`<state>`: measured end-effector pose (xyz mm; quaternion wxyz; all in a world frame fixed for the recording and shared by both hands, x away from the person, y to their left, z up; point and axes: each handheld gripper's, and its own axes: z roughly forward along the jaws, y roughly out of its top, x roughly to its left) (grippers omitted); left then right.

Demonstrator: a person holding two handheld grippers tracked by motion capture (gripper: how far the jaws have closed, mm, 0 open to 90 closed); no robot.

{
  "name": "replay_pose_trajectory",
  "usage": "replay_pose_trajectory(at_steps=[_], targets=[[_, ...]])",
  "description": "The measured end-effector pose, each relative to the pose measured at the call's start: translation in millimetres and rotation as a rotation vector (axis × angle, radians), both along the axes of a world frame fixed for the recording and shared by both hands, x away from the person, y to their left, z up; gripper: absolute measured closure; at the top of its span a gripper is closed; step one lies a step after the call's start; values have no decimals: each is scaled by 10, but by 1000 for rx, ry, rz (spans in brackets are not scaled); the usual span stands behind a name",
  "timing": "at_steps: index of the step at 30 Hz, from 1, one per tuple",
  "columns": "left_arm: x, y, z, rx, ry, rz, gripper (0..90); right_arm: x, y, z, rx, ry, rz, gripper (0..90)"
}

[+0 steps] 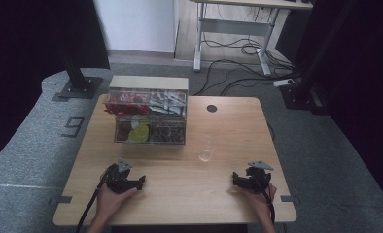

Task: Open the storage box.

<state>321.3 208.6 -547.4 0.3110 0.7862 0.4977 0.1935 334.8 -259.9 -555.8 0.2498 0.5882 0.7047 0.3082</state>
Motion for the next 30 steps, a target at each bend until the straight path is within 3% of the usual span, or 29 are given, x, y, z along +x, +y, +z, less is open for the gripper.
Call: replay_pose_trajectory(at_steps=[6,14,24,30], targets=[[1,0,1,-2,-1,6,124,5,2,0,2,0,-1,66],[-24,26,4,0,-11,52,157,4,-2,0,3,-1,1,70],[-83,105,51,-5,-57,80,362,2,-1,2,3,-3,-1,80],[-149,243,104,-56,-91,113,463,1,-2,2,2,-5,-2,85]])
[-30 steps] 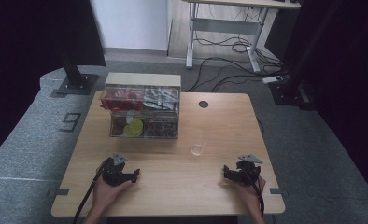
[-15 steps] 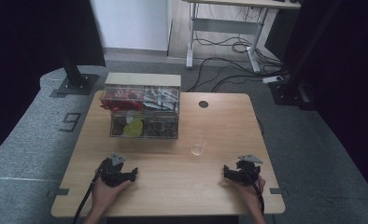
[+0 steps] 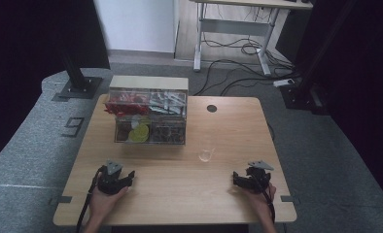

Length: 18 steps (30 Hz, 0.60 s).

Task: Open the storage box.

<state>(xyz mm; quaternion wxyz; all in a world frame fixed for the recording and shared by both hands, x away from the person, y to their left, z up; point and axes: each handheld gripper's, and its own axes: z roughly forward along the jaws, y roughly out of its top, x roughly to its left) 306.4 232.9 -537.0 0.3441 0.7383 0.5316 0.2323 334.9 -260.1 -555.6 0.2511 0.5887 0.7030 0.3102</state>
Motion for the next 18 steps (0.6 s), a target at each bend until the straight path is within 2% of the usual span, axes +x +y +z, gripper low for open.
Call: replay_pose_trajectory(at_steps=[7,10,14,18], targets=[[-59,206,84,-71,-34,26,643,-1,1,0,0,-2,-3,90],[-75,280,113,-104,-32,37,743,-2,1,0,1,-3,-3,94],[-91,303,145,-110,-38,28,844,-2,-1,0,0,-4,-3,99],[-73,278,166,-110,-29,12,889,-4,0,0,0,-6,-4,103]])
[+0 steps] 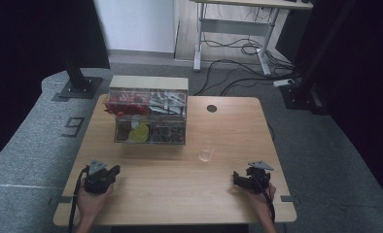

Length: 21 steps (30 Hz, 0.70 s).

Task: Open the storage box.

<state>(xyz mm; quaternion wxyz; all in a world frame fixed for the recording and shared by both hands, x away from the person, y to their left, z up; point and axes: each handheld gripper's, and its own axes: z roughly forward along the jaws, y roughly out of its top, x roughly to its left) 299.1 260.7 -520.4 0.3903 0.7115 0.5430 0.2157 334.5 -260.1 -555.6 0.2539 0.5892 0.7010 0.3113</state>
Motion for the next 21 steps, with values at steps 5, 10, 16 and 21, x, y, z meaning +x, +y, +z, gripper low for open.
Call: replay_pose_trajectory(at_steps=[5,10,16,21], targets=[[52,-80,51,0,-1,-24,900,0,1,0,1,0,-3,105],[128,-175,105,-13,-6,-47,900,-3,4,1,1,0,-7,112],[211,-300,149,-2,-11,-76,900,-8,9,3,2,-1,-6,122],[285,-324,171,13,-19,-72,900,-15,16,3,2,-3,-13,128]])
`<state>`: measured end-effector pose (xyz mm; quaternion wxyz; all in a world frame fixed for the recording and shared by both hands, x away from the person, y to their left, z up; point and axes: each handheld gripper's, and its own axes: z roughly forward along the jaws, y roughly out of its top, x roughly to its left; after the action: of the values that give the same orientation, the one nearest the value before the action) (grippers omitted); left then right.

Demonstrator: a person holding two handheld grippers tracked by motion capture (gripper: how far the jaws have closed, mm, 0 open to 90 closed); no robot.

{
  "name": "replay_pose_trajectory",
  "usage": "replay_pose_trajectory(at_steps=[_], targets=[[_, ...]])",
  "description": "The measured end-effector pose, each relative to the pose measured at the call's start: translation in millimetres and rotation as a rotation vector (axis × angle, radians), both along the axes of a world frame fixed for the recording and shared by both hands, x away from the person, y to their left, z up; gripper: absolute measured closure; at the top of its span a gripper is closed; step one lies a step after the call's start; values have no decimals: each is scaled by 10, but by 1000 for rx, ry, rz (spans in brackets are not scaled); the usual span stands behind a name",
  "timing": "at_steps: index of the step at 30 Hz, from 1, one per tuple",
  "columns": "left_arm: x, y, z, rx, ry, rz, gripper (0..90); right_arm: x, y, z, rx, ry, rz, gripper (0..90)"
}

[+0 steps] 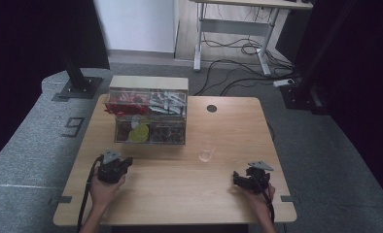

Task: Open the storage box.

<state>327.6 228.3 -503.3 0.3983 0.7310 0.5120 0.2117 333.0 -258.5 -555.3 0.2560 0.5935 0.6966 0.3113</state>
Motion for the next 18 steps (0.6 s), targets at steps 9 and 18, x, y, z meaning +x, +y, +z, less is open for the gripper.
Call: replay_pose_trajectory(at_steps=[9,18], targets=[[125,34,-17,-8,14,5,900,-4,3,1,1,1,-3,130],[275,110,-90,-30,47,11,900,-4,4,2,2,1,-4,130]])
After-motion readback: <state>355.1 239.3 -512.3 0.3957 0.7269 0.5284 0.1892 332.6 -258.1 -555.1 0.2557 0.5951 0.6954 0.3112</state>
